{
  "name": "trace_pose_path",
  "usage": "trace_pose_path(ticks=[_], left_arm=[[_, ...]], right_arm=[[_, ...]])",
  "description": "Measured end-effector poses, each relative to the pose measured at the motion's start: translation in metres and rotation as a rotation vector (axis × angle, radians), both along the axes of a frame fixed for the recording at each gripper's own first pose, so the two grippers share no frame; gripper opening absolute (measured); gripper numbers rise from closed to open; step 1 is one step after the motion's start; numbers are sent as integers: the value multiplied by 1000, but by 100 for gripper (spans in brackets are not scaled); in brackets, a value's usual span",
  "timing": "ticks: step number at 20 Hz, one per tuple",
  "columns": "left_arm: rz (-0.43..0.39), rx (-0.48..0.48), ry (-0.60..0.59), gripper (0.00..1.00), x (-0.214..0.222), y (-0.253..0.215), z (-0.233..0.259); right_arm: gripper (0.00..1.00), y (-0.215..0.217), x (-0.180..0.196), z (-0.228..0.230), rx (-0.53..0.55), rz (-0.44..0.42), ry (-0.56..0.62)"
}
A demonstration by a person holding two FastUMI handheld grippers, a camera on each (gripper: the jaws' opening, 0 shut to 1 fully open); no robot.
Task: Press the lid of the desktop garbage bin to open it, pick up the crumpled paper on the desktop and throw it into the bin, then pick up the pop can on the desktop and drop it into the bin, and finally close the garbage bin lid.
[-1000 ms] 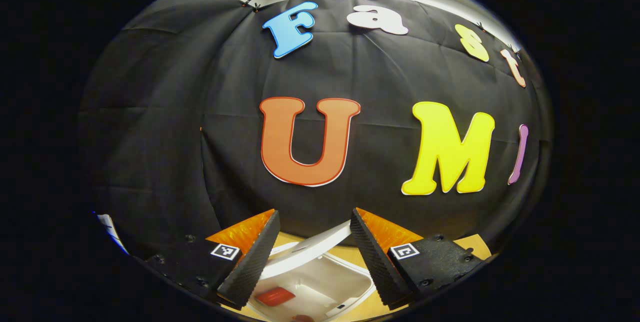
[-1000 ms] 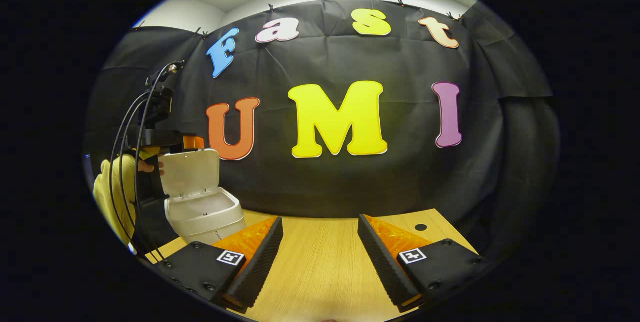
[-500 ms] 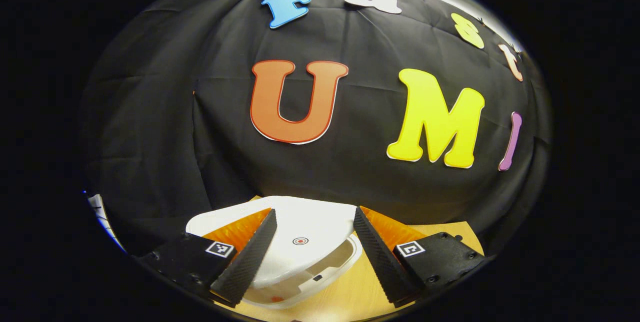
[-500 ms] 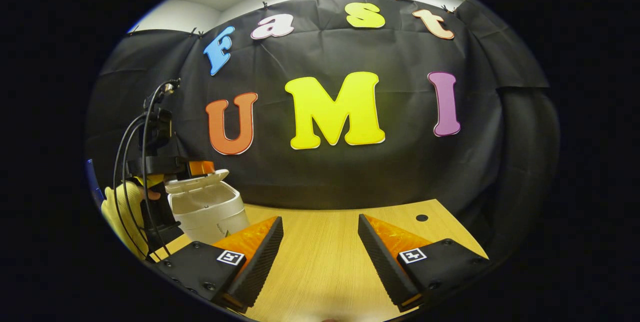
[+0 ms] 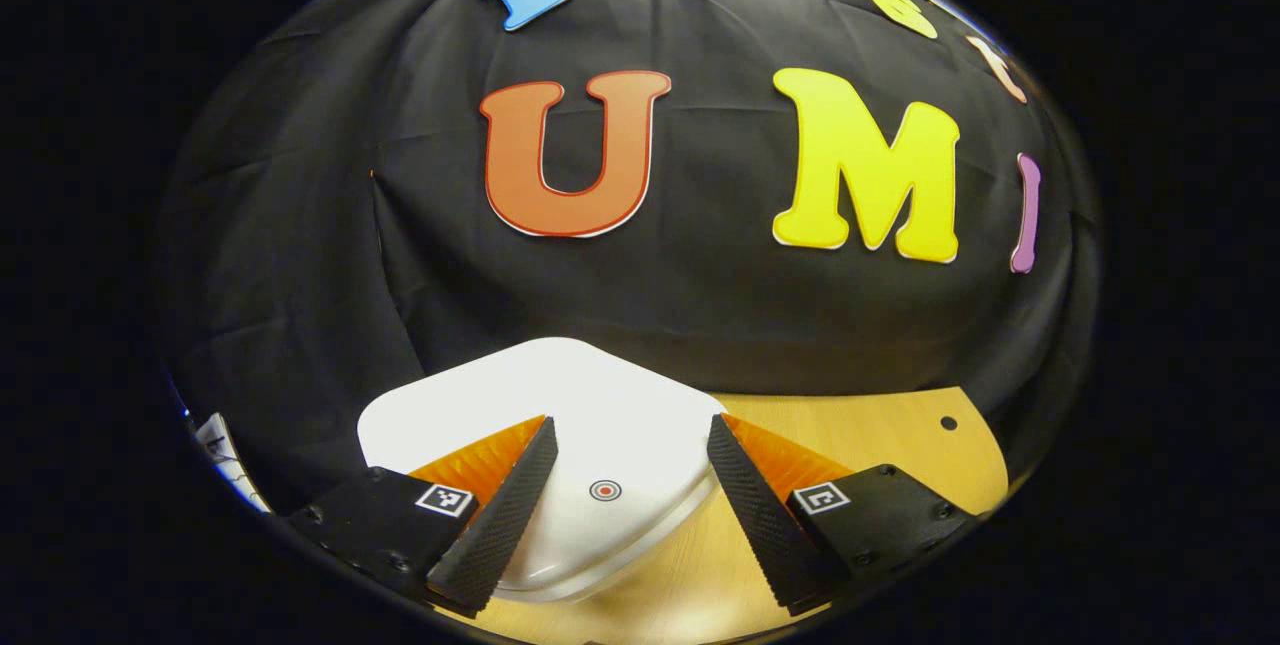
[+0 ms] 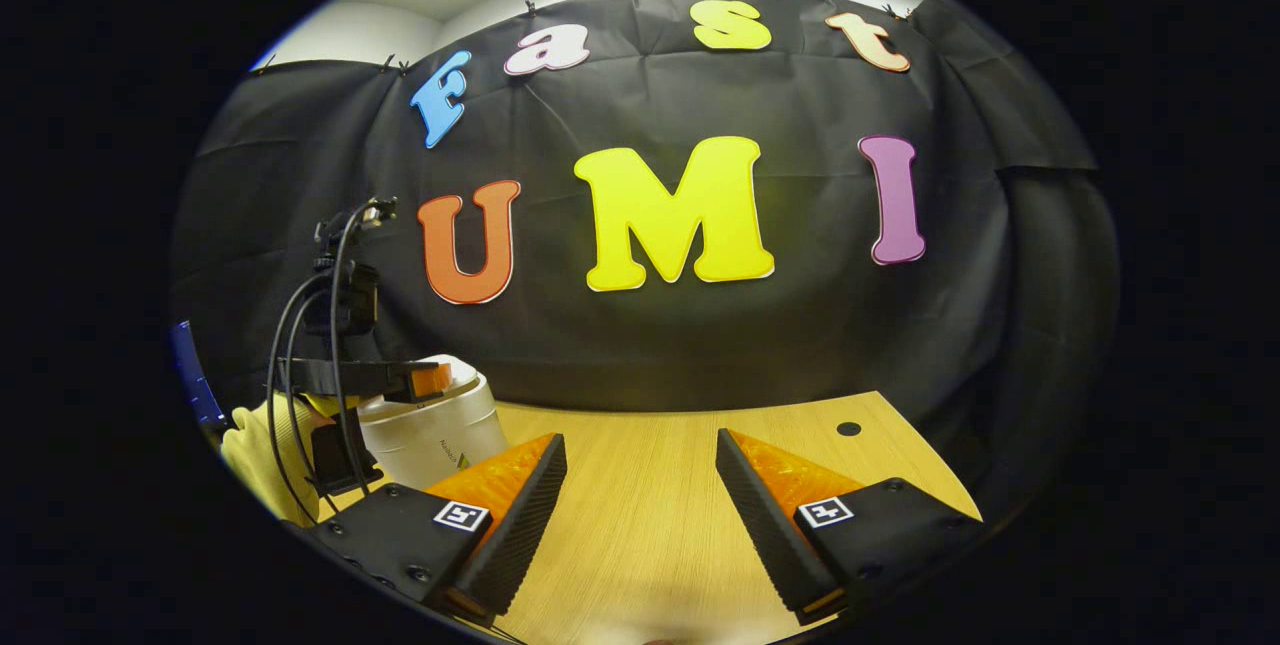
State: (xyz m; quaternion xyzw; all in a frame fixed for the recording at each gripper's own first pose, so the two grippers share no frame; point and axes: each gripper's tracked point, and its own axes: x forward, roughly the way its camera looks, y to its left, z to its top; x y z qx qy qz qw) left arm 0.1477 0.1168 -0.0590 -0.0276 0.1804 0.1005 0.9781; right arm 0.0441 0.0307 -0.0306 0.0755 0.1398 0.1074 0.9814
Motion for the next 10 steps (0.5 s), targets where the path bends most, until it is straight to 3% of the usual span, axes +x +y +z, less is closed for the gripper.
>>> trace_pose_path(ticks=[2, 10], left_arm=[[-30, 45, 5, 100, 1, 0, 1], [-78, 64, 37, 100, 0, -3, -6]], right_arm=[[96, 0, -1, -1, 10, 4, 7], [96, 1, 0, 0, 30, 23, 12]])
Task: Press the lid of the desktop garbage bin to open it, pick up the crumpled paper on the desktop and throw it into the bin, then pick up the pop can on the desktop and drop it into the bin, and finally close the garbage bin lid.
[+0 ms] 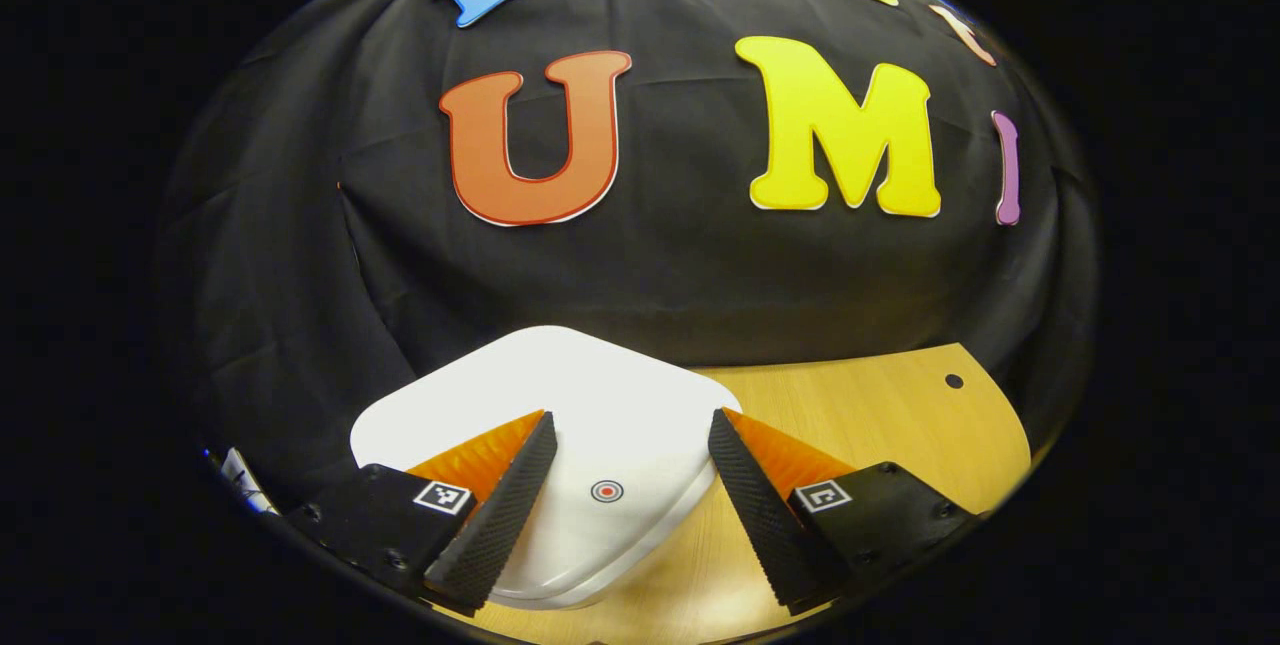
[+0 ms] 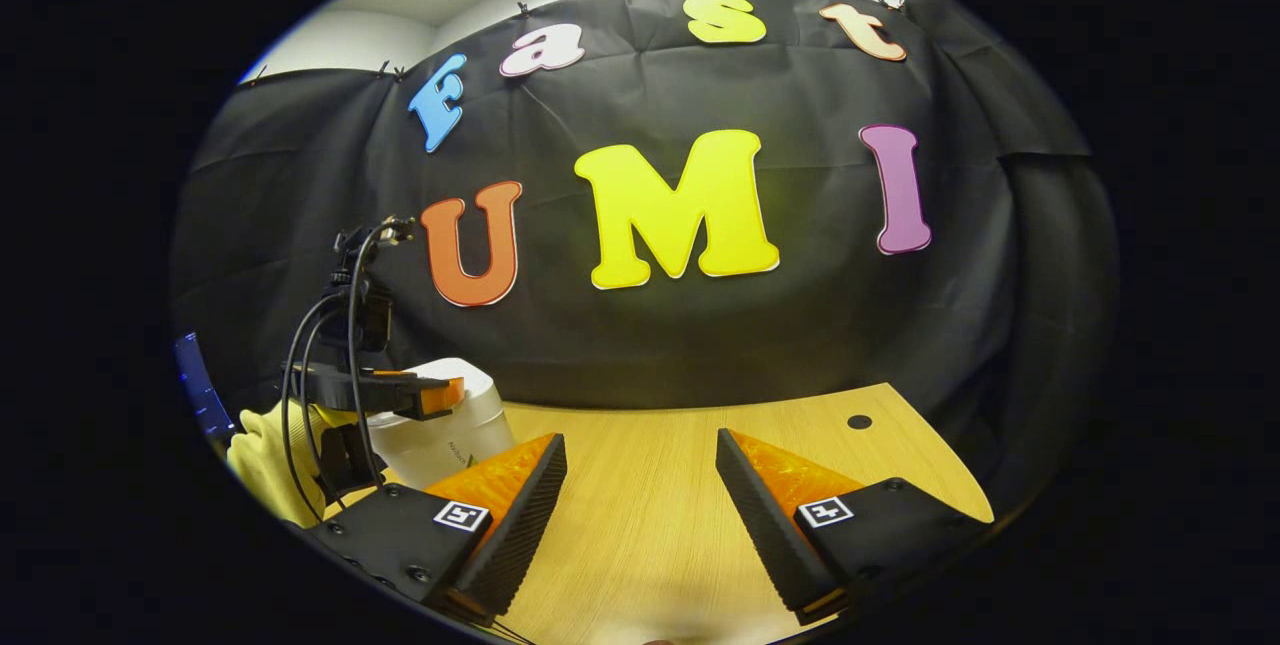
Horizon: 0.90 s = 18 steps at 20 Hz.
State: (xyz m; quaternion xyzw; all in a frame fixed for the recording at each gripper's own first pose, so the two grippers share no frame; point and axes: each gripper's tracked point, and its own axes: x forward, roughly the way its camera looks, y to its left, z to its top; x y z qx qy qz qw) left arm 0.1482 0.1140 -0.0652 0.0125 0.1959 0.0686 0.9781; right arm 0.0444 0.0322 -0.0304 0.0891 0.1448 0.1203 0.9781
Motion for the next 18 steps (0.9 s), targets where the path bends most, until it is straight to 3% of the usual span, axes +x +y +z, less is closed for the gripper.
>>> trace_pose_path(ticks=[4, 9, 18], left_arm=[[13, -57, -43, 100, -3, 0, -4], [41, 9, -42, 100, -2, 0, 3], [13, -66, -261, 99, -44, -29, 42]], right_arm=[[96, 0, -1, 7, 6, 8, -22], [96, -2, 1, 12, 14, 10, -44], [96, -6, 4, 5, -45, -3, -52]])
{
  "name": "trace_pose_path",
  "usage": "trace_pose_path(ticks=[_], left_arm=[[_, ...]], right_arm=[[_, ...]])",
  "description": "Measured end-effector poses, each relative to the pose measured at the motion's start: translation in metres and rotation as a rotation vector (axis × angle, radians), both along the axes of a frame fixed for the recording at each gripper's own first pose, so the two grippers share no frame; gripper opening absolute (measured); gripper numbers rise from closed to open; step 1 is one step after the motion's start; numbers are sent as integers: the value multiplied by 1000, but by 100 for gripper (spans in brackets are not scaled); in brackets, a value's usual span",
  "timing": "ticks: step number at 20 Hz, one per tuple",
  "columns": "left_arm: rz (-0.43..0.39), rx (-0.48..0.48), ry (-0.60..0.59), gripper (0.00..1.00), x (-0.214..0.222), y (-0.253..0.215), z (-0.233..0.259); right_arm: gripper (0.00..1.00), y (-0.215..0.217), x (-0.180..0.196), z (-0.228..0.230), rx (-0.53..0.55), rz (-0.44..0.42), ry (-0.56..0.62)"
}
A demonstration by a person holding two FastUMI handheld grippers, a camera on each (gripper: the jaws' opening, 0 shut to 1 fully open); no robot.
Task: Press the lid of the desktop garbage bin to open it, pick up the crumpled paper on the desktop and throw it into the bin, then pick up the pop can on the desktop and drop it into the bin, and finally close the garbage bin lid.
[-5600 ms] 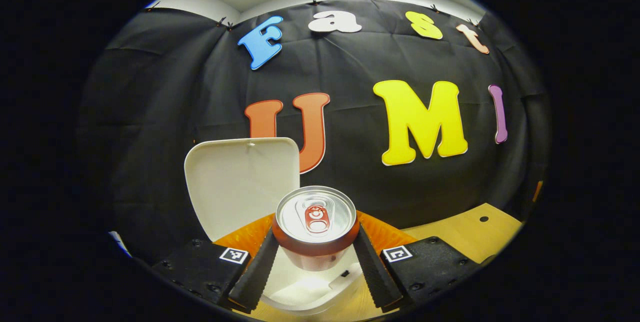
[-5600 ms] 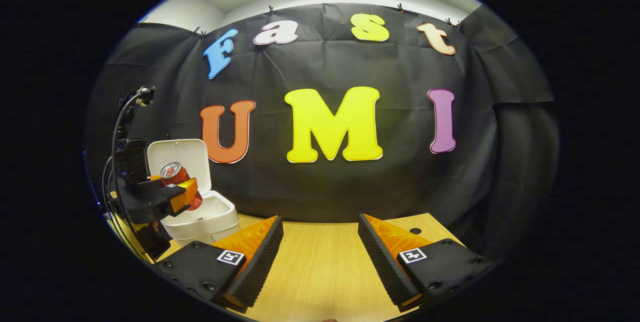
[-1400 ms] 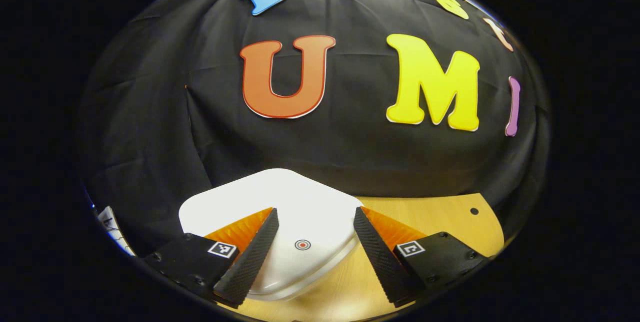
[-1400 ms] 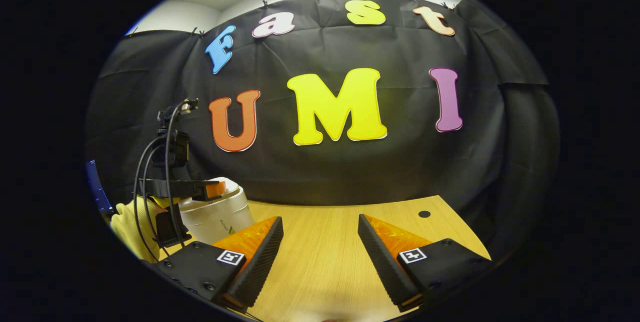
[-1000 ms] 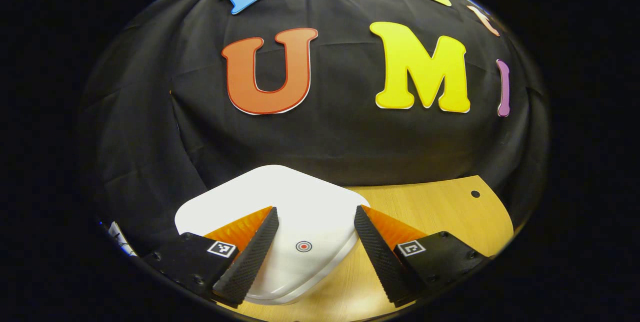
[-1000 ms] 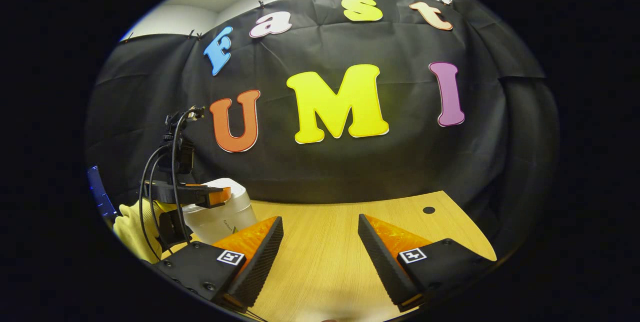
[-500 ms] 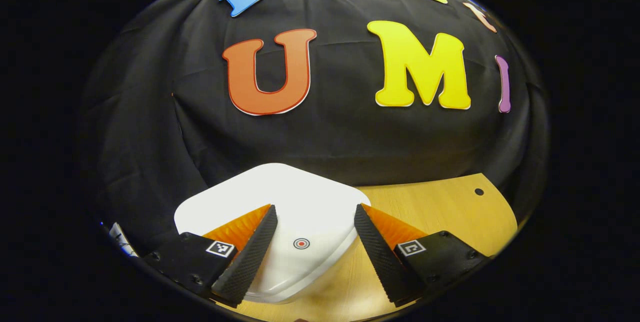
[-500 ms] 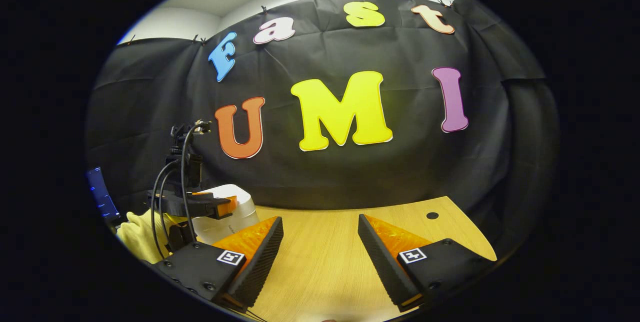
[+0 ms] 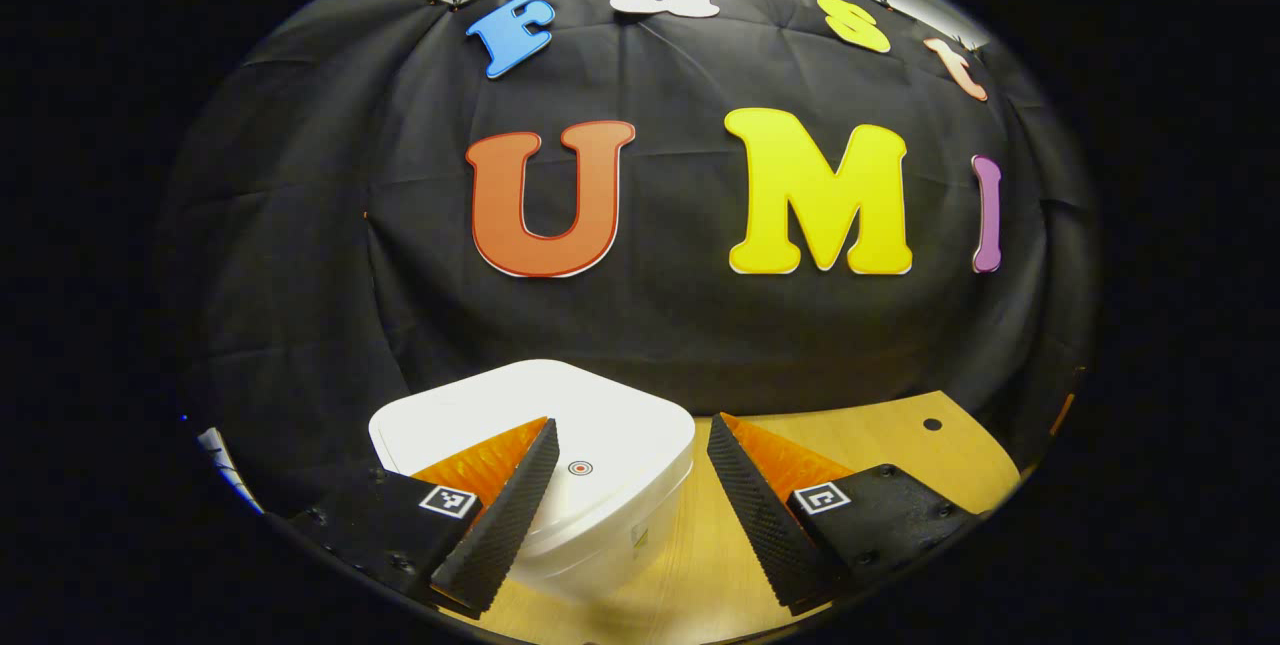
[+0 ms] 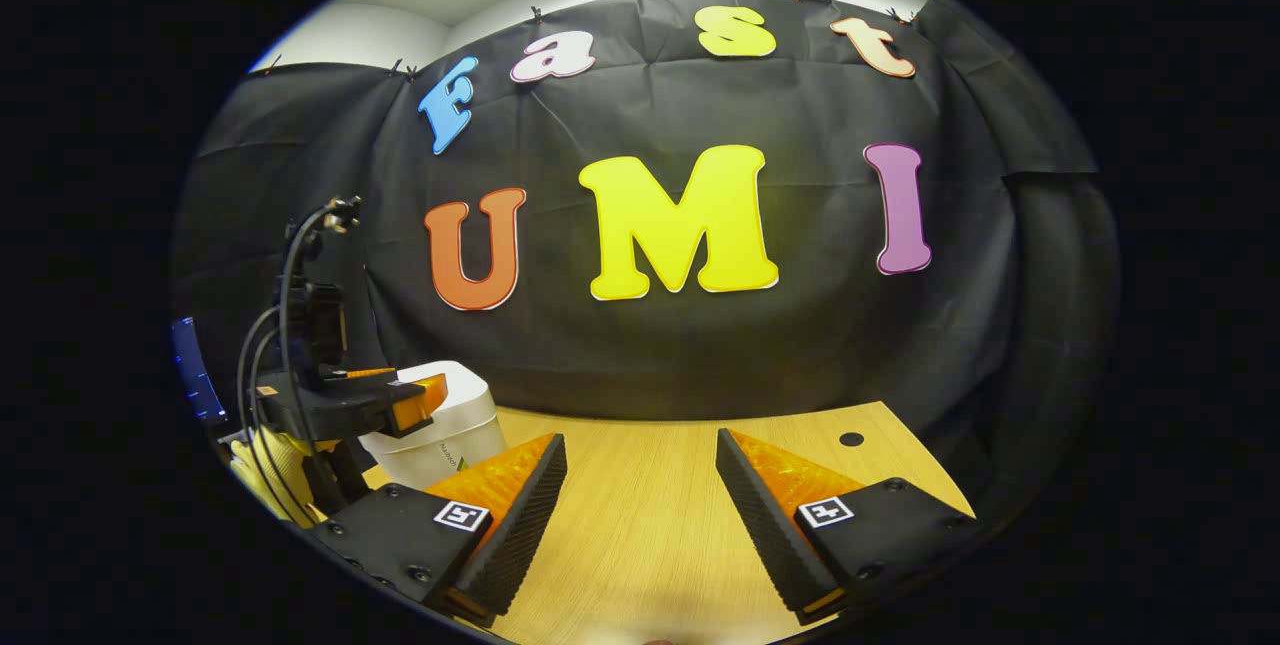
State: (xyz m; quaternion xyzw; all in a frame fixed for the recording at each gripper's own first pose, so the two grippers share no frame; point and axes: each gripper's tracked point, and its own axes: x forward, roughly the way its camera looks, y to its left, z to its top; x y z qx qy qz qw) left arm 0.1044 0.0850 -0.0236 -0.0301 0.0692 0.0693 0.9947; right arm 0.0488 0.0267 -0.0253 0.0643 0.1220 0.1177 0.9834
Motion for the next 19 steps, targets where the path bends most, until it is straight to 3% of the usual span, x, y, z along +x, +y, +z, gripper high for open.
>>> trace_pose_path(ticks=[9, 19], left_arm=[[-62, -31, -116, 98, -46, -32, 18], [-141, 0, -121, 98, -58, -56, 17]], right_arm=[[96, 10, 1, -1, -61, -2, -37], [96, 15, -2, 3, -79, -21, -65]])
